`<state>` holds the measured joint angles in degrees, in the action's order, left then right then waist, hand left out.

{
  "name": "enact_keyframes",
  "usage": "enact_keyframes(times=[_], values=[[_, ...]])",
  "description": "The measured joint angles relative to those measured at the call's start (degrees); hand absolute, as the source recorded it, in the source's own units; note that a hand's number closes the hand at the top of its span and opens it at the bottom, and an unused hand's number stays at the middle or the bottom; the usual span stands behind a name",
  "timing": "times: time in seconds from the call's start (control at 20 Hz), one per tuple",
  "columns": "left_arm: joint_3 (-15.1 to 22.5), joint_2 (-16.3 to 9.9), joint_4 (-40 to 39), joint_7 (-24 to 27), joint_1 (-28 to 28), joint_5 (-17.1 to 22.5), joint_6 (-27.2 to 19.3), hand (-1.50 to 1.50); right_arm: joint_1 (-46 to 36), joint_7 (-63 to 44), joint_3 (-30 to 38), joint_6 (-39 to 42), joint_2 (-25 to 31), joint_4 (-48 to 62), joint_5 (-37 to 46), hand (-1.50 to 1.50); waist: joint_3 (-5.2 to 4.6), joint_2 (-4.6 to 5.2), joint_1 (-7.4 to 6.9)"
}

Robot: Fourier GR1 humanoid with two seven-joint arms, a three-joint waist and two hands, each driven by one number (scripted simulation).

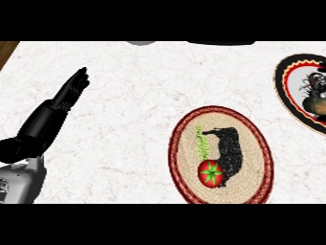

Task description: Pick the squash from the placemat and place it in the plate

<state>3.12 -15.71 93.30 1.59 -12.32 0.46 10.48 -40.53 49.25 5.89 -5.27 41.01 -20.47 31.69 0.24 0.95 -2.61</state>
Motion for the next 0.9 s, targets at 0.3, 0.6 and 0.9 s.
enact_keyframes(times=[0.3,0.6,0.9], values=[[-0.4,0.4,0.0,-0.8,0.1,-0.3,-0.3,0.00,-2.3,7.8,4.1,7.4,0.6,3.7,-4.6,-1.50,-0.03,-0.23,0.62],[-0.8,0.0,0.2,-1.1,0.7,-0.4,0.0,0.00,-4.2,5.6,7.8,21.0,2.9,7.7,-10.4,-1.50,-0.05,-0.34,0.99],[-1.4,-0.1,0.7,-0.9,0.9,0.1,0.2,0.00,-5.0,0.5,11.0,30.9,7.1,10.3,-15.5,-1.50,0.04,-0.29,1.19]])
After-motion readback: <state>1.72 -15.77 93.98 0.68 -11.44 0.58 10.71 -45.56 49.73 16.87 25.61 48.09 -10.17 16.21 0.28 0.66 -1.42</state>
